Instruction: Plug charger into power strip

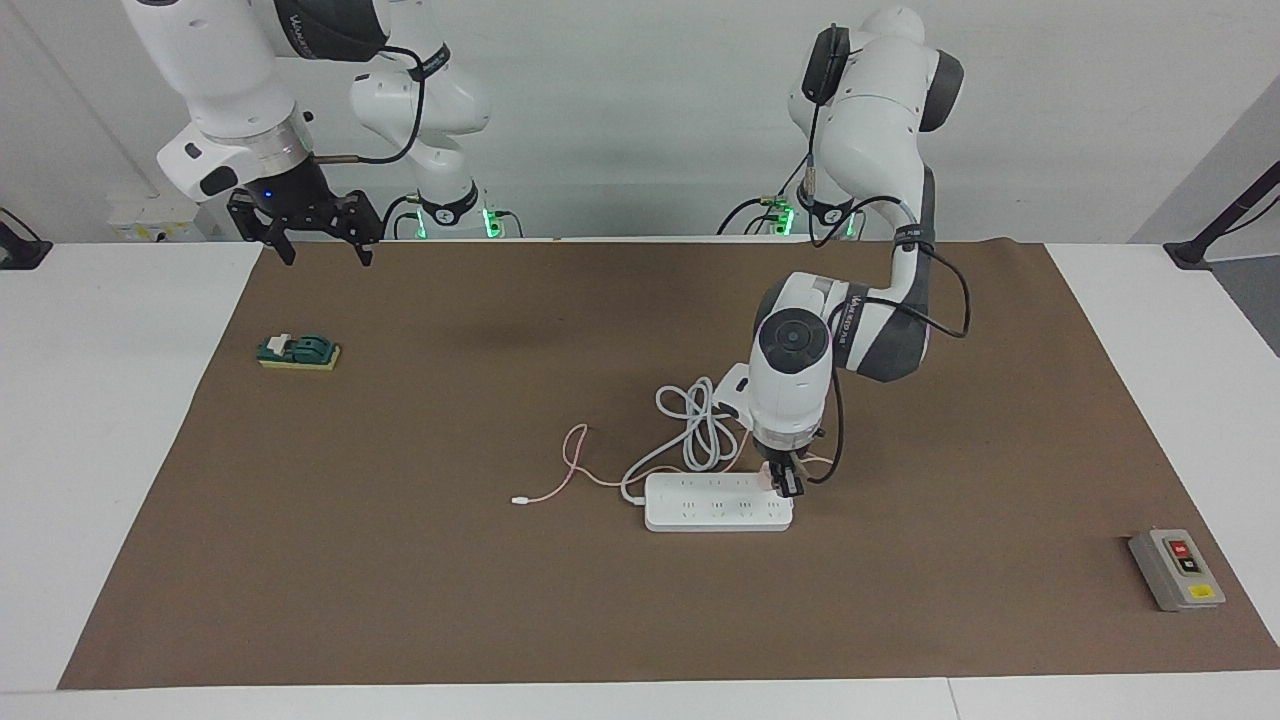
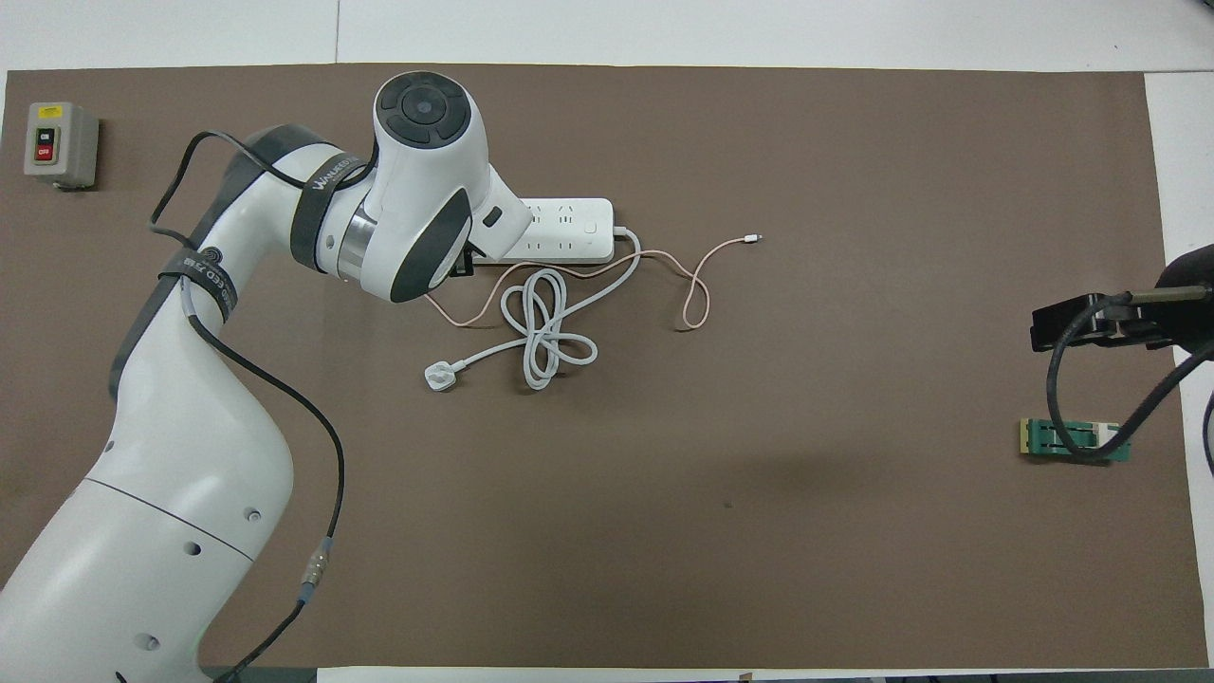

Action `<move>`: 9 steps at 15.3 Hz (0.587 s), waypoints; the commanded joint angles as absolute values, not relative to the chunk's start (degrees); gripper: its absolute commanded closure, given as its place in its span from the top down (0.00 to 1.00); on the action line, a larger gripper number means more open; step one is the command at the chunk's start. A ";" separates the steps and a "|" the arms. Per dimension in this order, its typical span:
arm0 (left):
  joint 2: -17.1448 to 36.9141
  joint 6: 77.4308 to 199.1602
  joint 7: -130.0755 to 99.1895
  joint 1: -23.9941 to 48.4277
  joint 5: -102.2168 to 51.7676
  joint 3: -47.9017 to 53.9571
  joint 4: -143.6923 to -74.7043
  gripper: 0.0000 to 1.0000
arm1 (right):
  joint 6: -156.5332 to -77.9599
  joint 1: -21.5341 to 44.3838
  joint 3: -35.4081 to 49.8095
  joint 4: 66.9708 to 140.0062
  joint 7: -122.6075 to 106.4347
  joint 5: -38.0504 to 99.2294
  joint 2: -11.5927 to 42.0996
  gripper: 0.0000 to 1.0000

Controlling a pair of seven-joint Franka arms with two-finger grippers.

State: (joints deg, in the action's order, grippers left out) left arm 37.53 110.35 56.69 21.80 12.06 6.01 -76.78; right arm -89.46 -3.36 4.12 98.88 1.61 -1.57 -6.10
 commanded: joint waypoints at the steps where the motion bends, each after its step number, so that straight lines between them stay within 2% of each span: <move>1: 44.91 115.04 55.72 22.59 12.57 5.63 -74.36 0.00 | -90.09 -3.87 4.57 99.40 2.20 -1.41 -6.86 1.00; 6: 45.53 119.00 54.67 22.68 12.65 5.63 -75.32 0.00 | -90.09 -3.96 4.57 99.49 2.02 -1.41 -6.86 1.00; 9: 45.61 116.81 54.67 23.11 14.31 5.54 -74.88 0.00 | -90.00 -3.43 4.57 99.49 2.29 -1.41 -6.94 1.00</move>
State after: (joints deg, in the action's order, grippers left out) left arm 37.60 110.29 56.60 22.19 12.78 5.86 -76.74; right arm -89.46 -3.31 4.21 98.88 1.61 -1.57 -6.10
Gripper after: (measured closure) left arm 0.714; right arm 0.000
